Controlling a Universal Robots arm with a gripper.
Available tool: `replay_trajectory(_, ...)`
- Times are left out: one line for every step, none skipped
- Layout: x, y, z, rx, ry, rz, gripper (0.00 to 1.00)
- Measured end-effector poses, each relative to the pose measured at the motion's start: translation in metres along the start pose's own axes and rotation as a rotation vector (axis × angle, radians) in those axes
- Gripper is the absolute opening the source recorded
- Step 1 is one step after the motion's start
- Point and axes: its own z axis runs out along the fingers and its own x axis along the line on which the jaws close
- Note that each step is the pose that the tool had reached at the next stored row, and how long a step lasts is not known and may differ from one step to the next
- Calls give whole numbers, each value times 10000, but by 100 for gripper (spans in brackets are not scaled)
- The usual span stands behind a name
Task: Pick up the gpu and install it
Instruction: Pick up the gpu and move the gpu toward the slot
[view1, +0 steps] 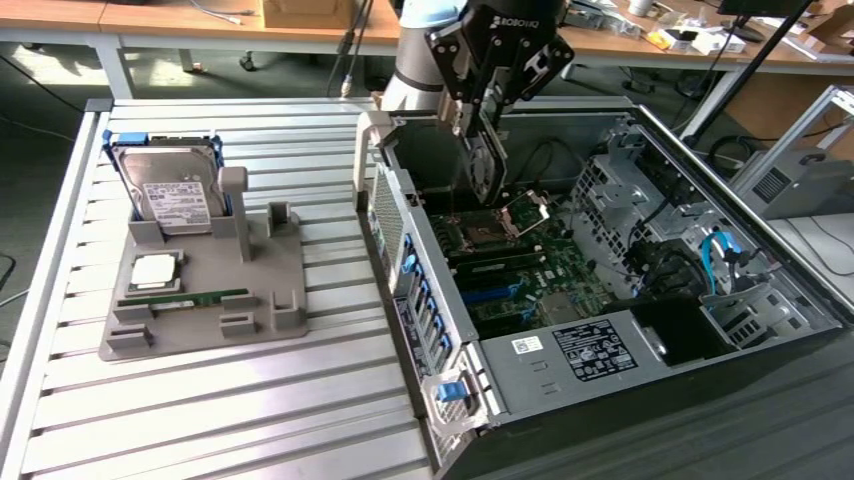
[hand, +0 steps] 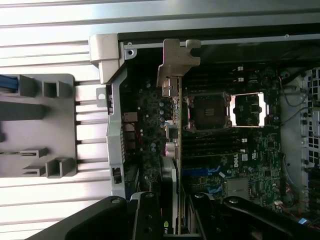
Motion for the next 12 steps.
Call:
replay_trajectory(-4,0,0,0,0,1,27)
replay_trajectory(-10,0,1,0,0,1,27)
replay_trajectory(-15,0,1,0,0,0,27)
replay_trajectory(-26,-1,2,-1,0,0,27)
replay_trajectory(-30,-1,2,-1,0,0,27)
replay_trajectory(-37,-1,2,0,0,0,27)
replay_trajectory(-43,-1,2,0,0,0,27)
replay_trajectory(-49,-1,3,0,0,0,27)
replay_trajectory(-56,-2,3,0,0,1,27)
replay_trajectory(-62,-2,4,0,0,1,27)
replay_trajectory(-71,-2,4,0,0,0,27)
replay_trajectory(-77,-2,5,0,0,0,27)
